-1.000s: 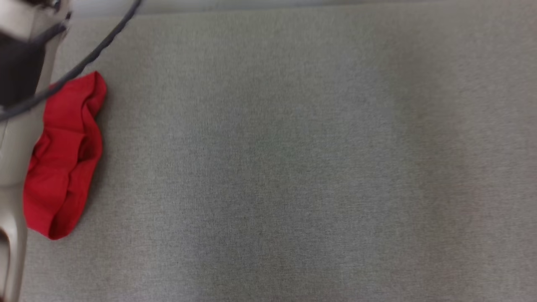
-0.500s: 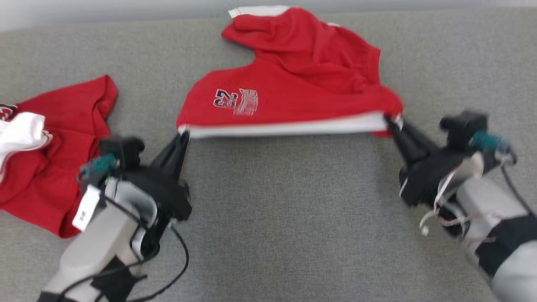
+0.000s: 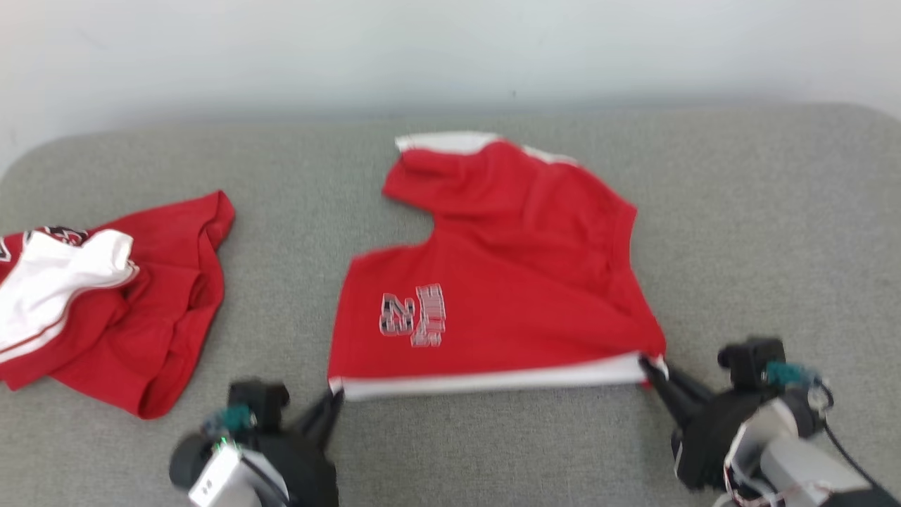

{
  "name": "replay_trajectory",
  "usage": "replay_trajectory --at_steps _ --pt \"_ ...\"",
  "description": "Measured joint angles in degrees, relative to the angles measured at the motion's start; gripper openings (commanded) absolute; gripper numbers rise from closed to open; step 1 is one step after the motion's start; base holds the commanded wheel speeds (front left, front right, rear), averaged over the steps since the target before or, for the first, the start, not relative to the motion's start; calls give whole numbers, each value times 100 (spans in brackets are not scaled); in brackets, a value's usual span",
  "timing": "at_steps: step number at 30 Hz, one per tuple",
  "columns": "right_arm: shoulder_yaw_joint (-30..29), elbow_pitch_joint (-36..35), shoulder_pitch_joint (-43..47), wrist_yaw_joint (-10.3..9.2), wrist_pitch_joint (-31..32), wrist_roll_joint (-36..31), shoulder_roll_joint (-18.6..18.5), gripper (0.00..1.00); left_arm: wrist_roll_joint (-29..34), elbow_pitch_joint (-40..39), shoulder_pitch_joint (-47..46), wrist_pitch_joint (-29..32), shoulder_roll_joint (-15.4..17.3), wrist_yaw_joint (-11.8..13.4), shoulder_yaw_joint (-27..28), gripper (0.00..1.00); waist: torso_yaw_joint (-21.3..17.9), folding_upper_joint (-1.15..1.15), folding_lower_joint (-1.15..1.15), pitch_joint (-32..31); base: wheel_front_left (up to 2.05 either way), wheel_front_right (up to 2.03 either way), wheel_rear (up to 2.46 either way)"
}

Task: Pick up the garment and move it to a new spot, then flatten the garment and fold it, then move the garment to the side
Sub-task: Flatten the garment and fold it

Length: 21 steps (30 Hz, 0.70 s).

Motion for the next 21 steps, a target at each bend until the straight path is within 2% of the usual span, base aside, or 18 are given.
replay_trajectory --at_steps 6,14,18,21 --pt "103 1 513 1 264 166 -71 0 -154 -127 653 31 -32 31 -68 0 33 0 0 -434 0 0 0" --pt "167 -76 673 0 803 308 -149 0 -265 -283 749 274 -31 102 -68 0 136 0 0 -641 0 0 0" --pt "316 87 272 -37 1518 338 -141 0 -396 -177 422 868 -22 -110 -133 0 147 0 1 -515 0 0 0" --pt "461 224 -330 -100 2231 336 -67 0 -737 -119 -37 1471 -41 -385 -40 0 141 0 2 -363 0 0 0"
